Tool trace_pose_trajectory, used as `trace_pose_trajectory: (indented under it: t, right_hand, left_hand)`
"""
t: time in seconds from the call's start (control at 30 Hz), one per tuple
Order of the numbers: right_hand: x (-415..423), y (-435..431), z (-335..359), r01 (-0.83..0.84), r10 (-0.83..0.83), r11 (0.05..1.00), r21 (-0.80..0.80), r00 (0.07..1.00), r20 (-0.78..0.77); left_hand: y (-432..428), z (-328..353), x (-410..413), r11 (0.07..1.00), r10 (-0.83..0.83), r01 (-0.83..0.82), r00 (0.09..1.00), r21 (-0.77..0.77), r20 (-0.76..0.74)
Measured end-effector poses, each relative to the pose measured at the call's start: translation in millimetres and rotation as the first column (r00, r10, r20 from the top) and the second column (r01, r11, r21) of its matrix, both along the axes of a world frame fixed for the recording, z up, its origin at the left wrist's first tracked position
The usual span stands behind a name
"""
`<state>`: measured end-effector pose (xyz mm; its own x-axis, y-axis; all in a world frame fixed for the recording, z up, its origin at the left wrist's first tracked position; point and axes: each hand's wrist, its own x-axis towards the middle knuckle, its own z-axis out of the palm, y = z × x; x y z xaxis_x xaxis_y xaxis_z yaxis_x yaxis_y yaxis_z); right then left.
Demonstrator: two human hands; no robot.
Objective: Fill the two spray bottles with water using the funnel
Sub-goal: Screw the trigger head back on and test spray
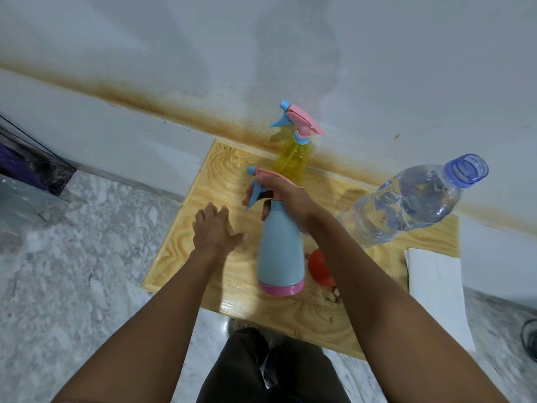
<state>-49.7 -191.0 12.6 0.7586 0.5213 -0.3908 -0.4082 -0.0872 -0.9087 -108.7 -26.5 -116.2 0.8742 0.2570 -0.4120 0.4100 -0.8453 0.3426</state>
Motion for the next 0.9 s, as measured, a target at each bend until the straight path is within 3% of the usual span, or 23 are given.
trace_pose_trajectory:
  t: [0.1,0.2,0.27,0.37,0.53,0.6,0.63,0.67,0.73,0.83,0.9]
  right_hand:
    - [-12,-6,9,0.172,-0.175,0.972,0.16,0.984,0.005]
    - [-15,-9,5,0.239,-0.254,0.963,0.127,0.959,0.122]
    - [-15,-9,2,0.269,-0.277,0.96,0.081,0.953,0.123]
    - [-12,-9,-6,0.193,-0.162,0.976,-0.098,0.953,0.257]
    - [-14,-15,-3,0.1,-0.072,0.985,-0.144,0.98,0.188]
    - [-16,-17,0,0.059,-0.027,0.985,-0.161,0.98,0.198]
    - [-17,-17,1,0.047,-0.016,0.987,-0.155,0.98,0.197]
    - [-18,-17,4,0.034,-0.005,0.989,-0.146,0.98,0.197]
    - [-22,-19,9,0.005,0.02,0.992,-0.122,0.979,0.205]
    - [-29,-24,15,0.014,0.009,0.992,-0.123,0.983,0.184]
    - [-32,-26,15,0.029,-0.012,0.994,-0.103,0.986,0.167]
  left_hand:
    - [1,1,0,1.0,-0.007,0.007,1.0,0.011,0.003]
    - [0,1,0,1.0,-0.006,0.006,1.0,0.01,0.0]
    - [0,1,0,1.0,-0.008,0.008,1.0,0.023,-0.005]
    - [-1,3,0,0.999,-0.016,0.015,1.0,0.028,0.005]
    - [6,9,7,0.998,-0.063,0.062,0.994,-0.01,-0.094]
    - [12,19,14,0.99,-0.021,0.013,0.998,-0.138,-0.054]
    - [12,29,16,0.959,0.052,-0.047,0.999,-0.28,0.013]
    - [10,42,16,0.88,0.149,-0.11,0.988,-0.461,0.05]
    - [1,75,13,0.606,0.245,-0.166,0.97,-0.778,-0.016]
    - [-15,106,2,0.228,0.231,-0.168,0.966,-0.959,-0.114]
    - [-25,114,-5,0.102,0.271,-0.161,0.954,-0.982,-0.128]
